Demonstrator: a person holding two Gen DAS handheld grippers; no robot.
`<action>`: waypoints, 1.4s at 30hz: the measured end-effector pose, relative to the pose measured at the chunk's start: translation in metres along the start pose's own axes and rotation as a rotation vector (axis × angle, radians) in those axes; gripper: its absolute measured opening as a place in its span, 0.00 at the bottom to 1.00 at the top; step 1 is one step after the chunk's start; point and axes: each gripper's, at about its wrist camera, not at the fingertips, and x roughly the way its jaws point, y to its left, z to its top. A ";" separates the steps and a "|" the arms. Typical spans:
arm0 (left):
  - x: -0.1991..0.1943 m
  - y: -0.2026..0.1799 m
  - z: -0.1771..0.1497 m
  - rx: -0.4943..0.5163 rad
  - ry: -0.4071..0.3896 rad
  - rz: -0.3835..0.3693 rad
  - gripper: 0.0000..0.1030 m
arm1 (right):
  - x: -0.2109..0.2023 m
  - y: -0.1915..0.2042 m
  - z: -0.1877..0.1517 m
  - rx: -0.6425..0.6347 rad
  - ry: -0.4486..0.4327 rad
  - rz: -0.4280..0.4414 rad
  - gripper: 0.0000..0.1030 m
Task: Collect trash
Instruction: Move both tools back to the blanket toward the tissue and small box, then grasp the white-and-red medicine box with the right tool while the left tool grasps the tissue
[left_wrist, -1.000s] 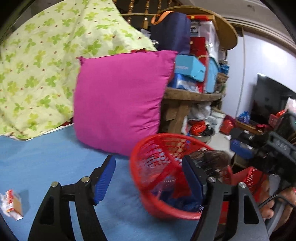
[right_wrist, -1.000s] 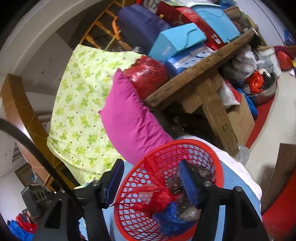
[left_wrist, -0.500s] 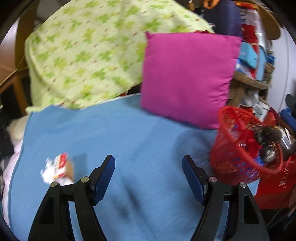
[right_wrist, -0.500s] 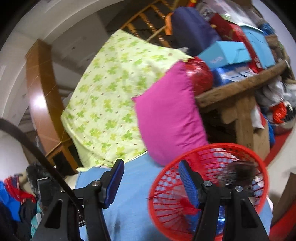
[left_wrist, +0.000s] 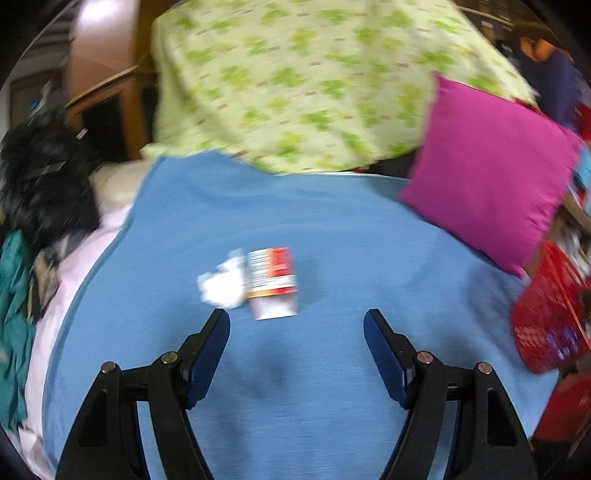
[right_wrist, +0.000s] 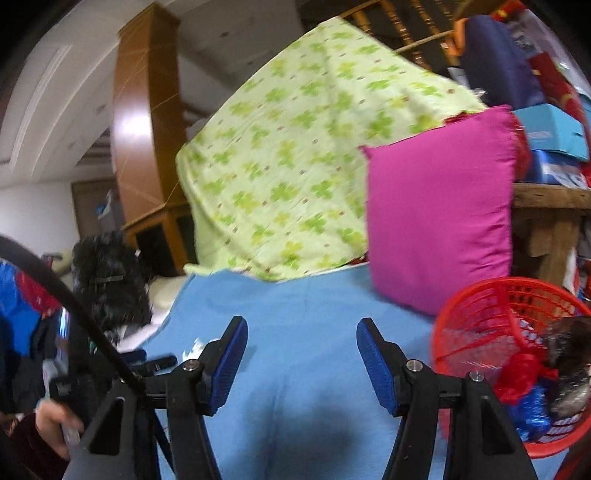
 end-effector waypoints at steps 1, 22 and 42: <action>0.003 0.014 0.002 -0.038 0.010 0.017 0.73 | 0.005 0.005 -0.003 -0.010 0.015 0.006 0.64; 0.045 0.152 -0.013 -0.285 0.118 0.297 0.73 | 0.204 0.142 -0.054 -0.076 0.468 0.188 0.65; 0.085 0.157 0.011 -0.283 0.106 0.163 0.73 | 0.314 0.166 -0.086 -0.123 0.561 0.002 0.50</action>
